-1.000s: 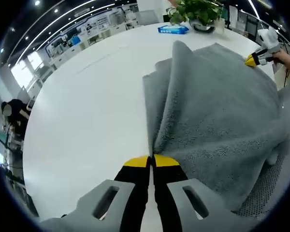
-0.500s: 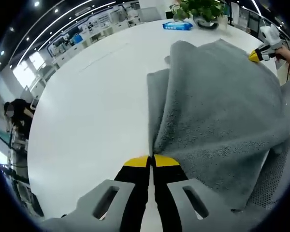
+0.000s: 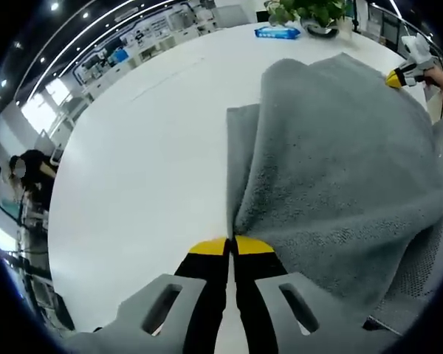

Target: Open the folded towel by lifting each exposed corner and separating the folded layers until the towel lies flat within the target outline without major curled edges

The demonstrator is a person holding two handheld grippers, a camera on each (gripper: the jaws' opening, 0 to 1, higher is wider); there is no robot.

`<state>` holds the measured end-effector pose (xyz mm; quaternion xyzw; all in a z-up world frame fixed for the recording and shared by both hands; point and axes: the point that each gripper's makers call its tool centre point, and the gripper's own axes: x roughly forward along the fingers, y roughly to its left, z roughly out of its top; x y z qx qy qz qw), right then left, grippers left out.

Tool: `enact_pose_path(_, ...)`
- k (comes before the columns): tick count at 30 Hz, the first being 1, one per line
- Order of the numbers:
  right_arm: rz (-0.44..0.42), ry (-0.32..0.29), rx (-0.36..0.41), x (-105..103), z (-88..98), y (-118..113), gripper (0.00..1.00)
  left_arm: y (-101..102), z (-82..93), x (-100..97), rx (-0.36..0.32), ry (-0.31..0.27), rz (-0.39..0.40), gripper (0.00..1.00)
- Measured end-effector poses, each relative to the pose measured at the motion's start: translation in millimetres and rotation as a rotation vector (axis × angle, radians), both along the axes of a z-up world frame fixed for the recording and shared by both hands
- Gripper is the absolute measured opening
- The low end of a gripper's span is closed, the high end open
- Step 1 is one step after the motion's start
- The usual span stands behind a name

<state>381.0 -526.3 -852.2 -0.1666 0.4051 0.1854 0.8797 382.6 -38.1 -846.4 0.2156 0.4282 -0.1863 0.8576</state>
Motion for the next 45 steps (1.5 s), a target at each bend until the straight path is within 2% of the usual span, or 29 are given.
enact_pose_path(11,-0.004,0.001,0.002,0,-0.1,0,0.00,16,-0.1,0.6,0.023,0.005,0.010,0.01)
enact_pose_path(22,0.004,0.001,-0.014,0,0.3,0,0.00,40,0.8,2.6,0.055,0.006,0.032,0.01)
enact_pose_path(28,0.018,-0.002,-0.027,0,0.2,1,0.00,49,0.9,2.9,0.107,0.005,0.014,0.01)
enact_pose_path(32,0.031,-0.003,-0.041,1,0.1,0,0.00,55,0.9,4.1,0.093,0.005,0.036,0.01)
enact_pose_path(39,0.049,-0.005,-0.100,3,0.0,-4,0.00,69,1.0,4.3,0.107,-0.002,0.065,0.01)
enact_pose_path(45,0.021,-0.011,-0.135,5,0.3,-19,0.00,72,3.6,0.6,0.112,-0.005,0.083,0.01)
